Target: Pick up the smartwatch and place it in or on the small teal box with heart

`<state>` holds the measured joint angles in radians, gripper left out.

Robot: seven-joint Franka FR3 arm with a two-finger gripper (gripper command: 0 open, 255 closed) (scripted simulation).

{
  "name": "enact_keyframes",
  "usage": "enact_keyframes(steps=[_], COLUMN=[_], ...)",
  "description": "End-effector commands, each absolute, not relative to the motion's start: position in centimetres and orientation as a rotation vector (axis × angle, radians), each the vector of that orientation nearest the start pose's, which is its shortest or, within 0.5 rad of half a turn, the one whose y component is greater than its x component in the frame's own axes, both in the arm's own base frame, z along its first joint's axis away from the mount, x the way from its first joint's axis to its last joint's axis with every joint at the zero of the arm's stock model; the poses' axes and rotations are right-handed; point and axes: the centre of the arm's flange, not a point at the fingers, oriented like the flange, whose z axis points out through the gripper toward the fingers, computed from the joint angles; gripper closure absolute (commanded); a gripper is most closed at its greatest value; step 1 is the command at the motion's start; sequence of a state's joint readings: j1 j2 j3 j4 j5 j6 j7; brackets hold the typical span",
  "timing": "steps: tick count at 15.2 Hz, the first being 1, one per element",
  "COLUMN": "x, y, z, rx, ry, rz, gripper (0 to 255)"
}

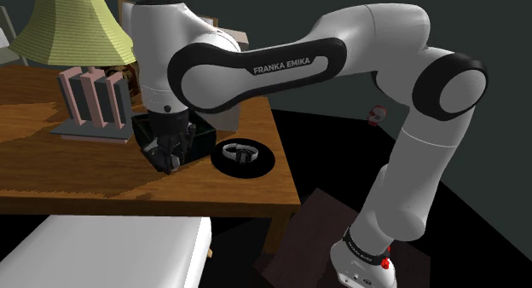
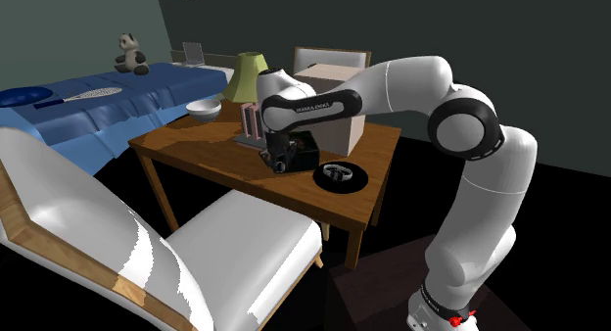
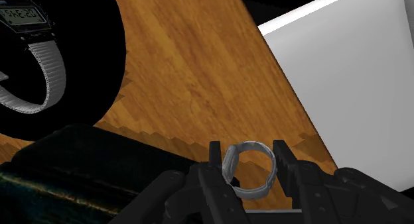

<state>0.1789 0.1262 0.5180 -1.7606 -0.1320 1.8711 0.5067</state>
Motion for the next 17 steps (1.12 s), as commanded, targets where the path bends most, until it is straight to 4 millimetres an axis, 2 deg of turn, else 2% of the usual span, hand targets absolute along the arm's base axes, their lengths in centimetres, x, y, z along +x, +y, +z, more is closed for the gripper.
enact_keyframes(steps=[1, 17], x=[47.2, 47.2], y=[36.7, 36.7], z=[50.7, 59.1], rx=[-3.172, -3.172], ry=[-0.359, -0.359], rz=[-0.060, -0.060], gripper=[255, 255])
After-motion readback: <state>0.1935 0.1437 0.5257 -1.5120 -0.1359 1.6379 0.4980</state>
